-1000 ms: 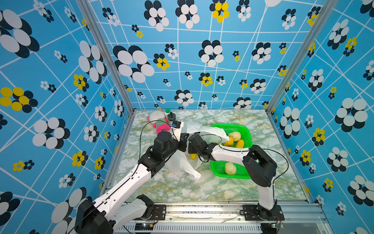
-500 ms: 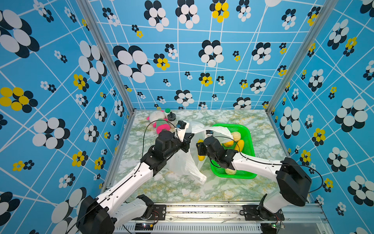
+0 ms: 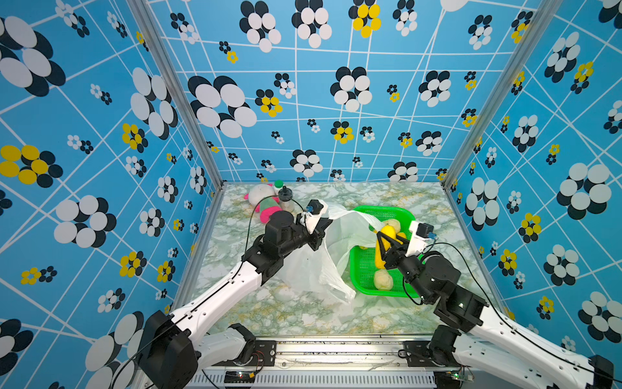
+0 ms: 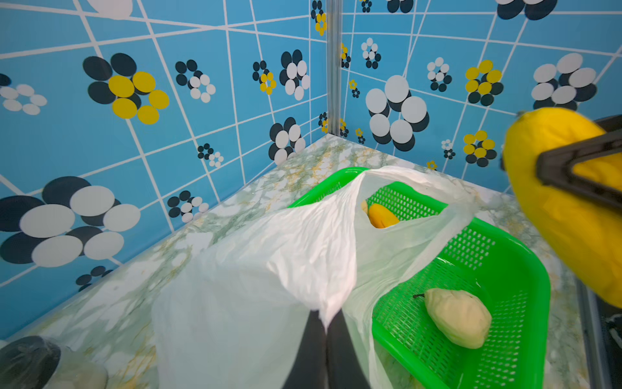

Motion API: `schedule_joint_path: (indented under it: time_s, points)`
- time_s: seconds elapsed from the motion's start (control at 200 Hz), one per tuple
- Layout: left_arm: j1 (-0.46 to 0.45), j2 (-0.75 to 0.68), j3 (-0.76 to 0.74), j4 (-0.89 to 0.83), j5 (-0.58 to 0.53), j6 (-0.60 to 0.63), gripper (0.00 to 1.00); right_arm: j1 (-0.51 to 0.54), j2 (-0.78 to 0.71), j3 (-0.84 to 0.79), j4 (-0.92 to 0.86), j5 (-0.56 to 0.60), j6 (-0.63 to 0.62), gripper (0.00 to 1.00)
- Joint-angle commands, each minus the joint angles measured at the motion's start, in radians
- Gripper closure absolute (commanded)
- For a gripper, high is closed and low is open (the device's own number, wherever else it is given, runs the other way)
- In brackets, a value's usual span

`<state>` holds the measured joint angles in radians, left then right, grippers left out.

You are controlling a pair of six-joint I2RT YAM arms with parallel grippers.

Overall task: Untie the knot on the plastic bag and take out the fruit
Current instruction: 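Carry the long yellow fruit out of the bag over the green basket, then open the right gripper to drop the yellow fruit into the basket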

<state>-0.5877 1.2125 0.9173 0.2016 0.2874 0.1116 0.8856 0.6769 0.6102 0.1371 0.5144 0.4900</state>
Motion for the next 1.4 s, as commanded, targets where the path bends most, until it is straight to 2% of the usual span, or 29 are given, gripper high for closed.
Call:
schedule_joint_path:
  time_s: [0.0, 0.115, 0.23, 0.325, 0.45, 0.62, 0.83, 1.044, 1.089, 1.194, 1.249, 1.324, 1.394]
  points:
    - [0.044, 0.044, 0.078, 0.013, -0.098, 0.118, 1.00, -0.025, -0.009, -0.014, -0.124, 0.200, -0.038, 0.61]
    - [0.156, 0.127, 0.191, 0.017, 0.015, 0.139, 1.00, -0.091, 0.051, 0.019, -0.177, 0.208, 0.006, 0.60]
    - [0.244, 0.209, 0.389, -0.114, 0.087, 0.140, 1.00, -0.158, 0.167, 0.061, -0.220, 0.160, 0.059, 0.60]
    - [0.276, 0.239, 0.515, -0.201, 0.129, 0.195, 1.00, -0.227, 0.263, 0.086, -0.236, 0.075, 0.119, 0.61]
    - [0.286, 0.206, 0.554, -0.210, 0.149, 0.241, 1.00, -0.296, 0.353, 0.083, -0.228, 0.010, 0.189, 0.60]
    - [0.284, 0.103, 0.425, -0.151, 0.267, 0.204, 1.00, -0.339, 0.441, 0.068, -0.203, -0.039, 0.272, 0.56]
    - [0.266, -0.026, 0.055, 0.047, 0.330, 0.081, 1.00, -0.344, 0.565, 0.068, -0.199, -0.057, 0.352, 0.55]
    - [0.202, -0.104, -0.134, 0.098, 0.267, 0.055, 1.00, -0.347, 0.730, 0.092, -0.168, -0.103, 0.402, 0.49]
    - [0.194, -0.110, -0.145, 0.101, 0.258, 0.050, 1.00, -0.347, 0.752, 0.094, -0.161, -0.115, 0.412, 0.44]
    - [0.177, -0.121, -0.144, 0.094, 0.228, 0.049, 1.00, -0.347, 0.754, 0.077, -0.142, -0.107, 0.426, 0.20]
    - [0.169, -0.123, -0.138, 0.094, 0.206, 0.044, 1.00, -0.347, 0.734, 0.064, -0.140, -0.085, 0.423, 0.11]
    - [0.164, -0.121, -0.126, 0.087, 0.177, 0.025, 1.00, -0.348, 0.694, 0.053, -0.147, -0.060, 0.410, 0.06]
    - [0.161, -0.114, -0.117, 0.087, 0.154, 0.004, 1.00, -0.346, 0.642, 0.043, -0.160, -0.038, 0.398, 0.05]
